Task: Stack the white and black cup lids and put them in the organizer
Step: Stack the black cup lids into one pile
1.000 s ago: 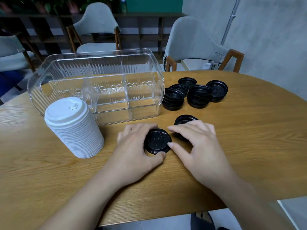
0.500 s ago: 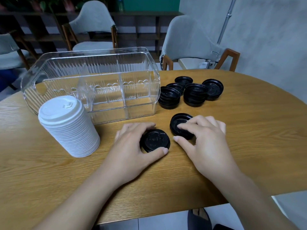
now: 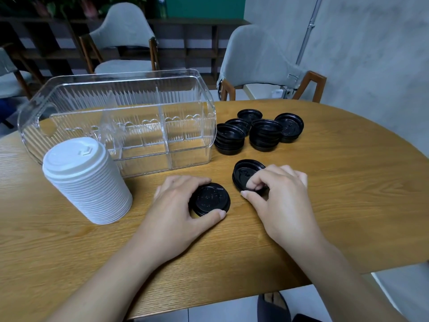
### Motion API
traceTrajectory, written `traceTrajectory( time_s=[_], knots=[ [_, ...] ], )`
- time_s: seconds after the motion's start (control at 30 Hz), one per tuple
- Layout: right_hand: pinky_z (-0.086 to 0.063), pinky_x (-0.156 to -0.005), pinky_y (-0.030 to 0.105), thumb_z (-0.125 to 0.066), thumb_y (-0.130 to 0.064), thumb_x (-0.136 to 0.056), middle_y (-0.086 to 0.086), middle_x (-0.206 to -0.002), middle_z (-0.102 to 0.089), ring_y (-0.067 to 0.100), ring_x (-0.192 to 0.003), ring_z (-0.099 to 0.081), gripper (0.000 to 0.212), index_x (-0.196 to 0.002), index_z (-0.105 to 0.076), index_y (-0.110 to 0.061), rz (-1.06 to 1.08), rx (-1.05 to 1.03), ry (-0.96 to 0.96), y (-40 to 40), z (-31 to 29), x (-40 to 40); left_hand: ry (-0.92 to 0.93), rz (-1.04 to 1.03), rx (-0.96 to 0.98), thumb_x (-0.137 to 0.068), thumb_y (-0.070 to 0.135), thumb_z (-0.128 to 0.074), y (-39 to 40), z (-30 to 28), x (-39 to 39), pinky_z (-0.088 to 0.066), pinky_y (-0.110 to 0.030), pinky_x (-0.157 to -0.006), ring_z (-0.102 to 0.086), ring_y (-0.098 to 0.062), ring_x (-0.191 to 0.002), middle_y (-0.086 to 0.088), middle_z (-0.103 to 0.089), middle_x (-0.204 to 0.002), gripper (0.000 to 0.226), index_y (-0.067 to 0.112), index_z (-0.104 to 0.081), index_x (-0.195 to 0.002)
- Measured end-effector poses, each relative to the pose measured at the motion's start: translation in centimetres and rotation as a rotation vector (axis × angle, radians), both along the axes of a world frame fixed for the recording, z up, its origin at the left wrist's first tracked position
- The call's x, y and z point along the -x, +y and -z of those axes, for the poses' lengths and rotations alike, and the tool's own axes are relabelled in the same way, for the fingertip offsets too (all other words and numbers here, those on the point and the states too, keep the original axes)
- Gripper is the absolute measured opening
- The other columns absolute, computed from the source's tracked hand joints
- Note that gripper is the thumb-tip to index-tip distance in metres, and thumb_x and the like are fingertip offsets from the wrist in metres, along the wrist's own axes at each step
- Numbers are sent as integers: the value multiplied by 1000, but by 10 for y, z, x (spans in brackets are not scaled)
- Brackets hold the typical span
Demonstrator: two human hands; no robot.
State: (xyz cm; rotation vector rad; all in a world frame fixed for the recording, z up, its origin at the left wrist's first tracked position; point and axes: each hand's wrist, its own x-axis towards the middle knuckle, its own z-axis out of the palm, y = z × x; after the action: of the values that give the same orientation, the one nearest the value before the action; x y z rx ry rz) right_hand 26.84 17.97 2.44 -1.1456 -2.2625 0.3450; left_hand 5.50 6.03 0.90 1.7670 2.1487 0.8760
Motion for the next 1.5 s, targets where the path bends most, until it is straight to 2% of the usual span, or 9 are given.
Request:
traceTrajectory(
  time_s=[0.23, 0.37, 0.5, 0.57, 0.67, 0.9, 1.13, 1.27, 1.5],
  knots=[
    [-31, -103, 34, -87, -47, -88, -18, -87, -66, 8, -97, -60, 24, -81, -67, -36, -18, 9, 157, 1, -5, -4, -27, 1, -7, -80, 92, -64, 0, 0, 0, -39, -39, -123, -43, 0, -141, 34, -59, -138, 84, 44, -62, -149],
    [-40, -98, 36, -87, -34, -93, -17, -95, -68, 14, -95, -62, 13, -90, -76, -30, -26, -71, 310, -2, -12, -5, -92, -29, -78, -82, 91, -65, 1, -1, -2, -43, -44, -122, -49, 0, -140, 34, -63, -136, 78, 42, -67, -143],
    [-52, -83, 23, -84, -14, -96, -12, -98, -74, 19, -94, -69, 9, -101, -82, -21, -178, 81, 515, -18, -22, 6, -251, -113, -239, -89, 79, -67, 0, -8, -3, -49, -42, -117, -61, -1, -135, 31, -72, -130, 61, 42, -73, -137],
    [-56, -79, 26, -83, -12, -96, -9, -96, -76, 20, -92, -72, 11, -101, -82, -22, -252, 162, 559, -29, -21, 13, -371, -61, -309, -94, 69, -72, 0, -12, -6, -54, -43, -113, -68, -6, -134, 24, -76, -131, 57, 39, -71, -142],
    [-59, -77, 42, -81, -18, -98, -5, -92, -78, 24, -87, -73, 7, -99, -82, -24, -325, 259, 576, -40, -17, 22, -501, 15, -407, -96, 50, -80, -2, -15, -11, -58, -41, -107, -70, -19, -136, 14, -77, -136, 60, 29, -66, -150],
    [-61, -91, 46, -82, -11, -98, -10, -104, -81, 21, -106, -76, 21, -109, -82, -28, -434, 382, 476, -40, -13, 22, -644, 102, -417, -94, 13, -89, -2, -14, -9, -61, -60, -106, -67, -31, -139, -3, -75, -142, 59, 19, -67, -149],
    [-61, -96, 47, -83, -5, -95, -15, -125, -79, 15, -120, -74, 46, -133, -75, -29, -361, 418, 527, -24, -17, 12, -510, 11, -426, -91, 27, -89, 1, -11, 2, -60, -44, -106, -68, -27, -132, 2, -70, -143, 63, 28, -66, -150],
    [-56, -104, 35, -78, -14, -101, -23, -147, -67, 9, -137, -64, 62, -156, -58, -33, -399, 388, 467, -20, -20, 6, -495, 55, -374, -94, 20, -92, 1, -10, 5, -60, -48, -103, -69, -25, -131, 7, -68, -144, 67, 31, -65, -154],
    [-54, -101, 22, -87, -22, -94, -9, -138, -74, 8, -123, -70, 48, -140, -75, -15, -320, 28, 404, -17, -8, 11, -571, 90, -320, -84, 29, -99, 1, -10, 4, -60, -53, -109, -73, -23, -130, 10, -74, -147, 82, 26, -62, -157]
  ],
)
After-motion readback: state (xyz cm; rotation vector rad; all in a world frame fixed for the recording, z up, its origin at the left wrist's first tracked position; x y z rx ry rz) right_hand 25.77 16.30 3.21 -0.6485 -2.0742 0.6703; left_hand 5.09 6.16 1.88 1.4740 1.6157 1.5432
